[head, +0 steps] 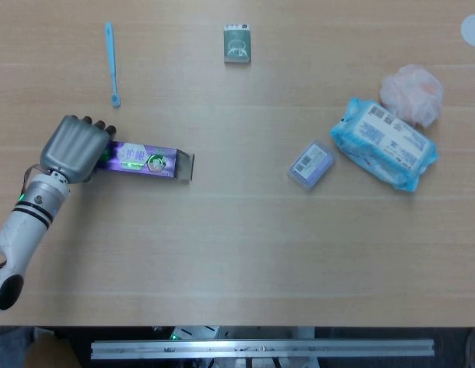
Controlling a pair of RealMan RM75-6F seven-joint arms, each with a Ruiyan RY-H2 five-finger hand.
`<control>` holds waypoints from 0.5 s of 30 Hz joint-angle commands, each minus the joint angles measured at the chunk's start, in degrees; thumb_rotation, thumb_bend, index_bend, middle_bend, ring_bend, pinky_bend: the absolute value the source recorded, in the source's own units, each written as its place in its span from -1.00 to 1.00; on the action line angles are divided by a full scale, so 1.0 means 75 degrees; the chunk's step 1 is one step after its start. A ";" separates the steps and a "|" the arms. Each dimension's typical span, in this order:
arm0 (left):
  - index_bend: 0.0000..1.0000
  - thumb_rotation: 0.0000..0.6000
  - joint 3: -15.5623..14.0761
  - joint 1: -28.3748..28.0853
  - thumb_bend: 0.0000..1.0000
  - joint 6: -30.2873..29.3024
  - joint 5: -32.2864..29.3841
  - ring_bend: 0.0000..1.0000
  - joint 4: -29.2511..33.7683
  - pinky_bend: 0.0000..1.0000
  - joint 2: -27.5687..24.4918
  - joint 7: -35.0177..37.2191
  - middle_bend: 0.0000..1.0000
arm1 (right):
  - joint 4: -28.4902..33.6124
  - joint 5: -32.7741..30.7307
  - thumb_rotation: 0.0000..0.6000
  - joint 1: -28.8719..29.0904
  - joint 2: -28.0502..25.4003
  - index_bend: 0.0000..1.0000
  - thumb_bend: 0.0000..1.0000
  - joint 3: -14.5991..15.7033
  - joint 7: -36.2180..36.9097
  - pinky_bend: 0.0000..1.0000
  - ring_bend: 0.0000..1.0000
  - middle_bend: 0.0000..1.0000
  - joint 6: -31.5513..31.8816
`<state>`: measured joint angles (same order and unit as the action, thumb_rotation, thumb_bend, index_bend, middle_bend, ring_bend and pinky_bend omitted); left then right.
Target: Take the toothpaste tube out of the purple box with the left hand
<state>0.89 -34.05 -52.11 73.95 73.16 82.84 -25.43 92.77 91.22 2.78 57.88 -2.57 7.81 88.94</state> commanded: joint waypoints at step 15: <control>-0.22 1.00 -0.0073 -0.0052 -0.58 -0.1028 -0.0394 -0.12 0.3158 0.09 -0.1332 -0.3545 0.02 | -0.0040 0.0036 1.00 -0.0031 0.0040 -0.01 -0.52 0.0022 0.0093 0.20 0.08 0.01 0.0063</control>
<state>0.86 -34.04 -58.55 72.45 93.09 73.73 -46.52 92.48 91.47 2.56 58.18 -2.41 8.50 89.40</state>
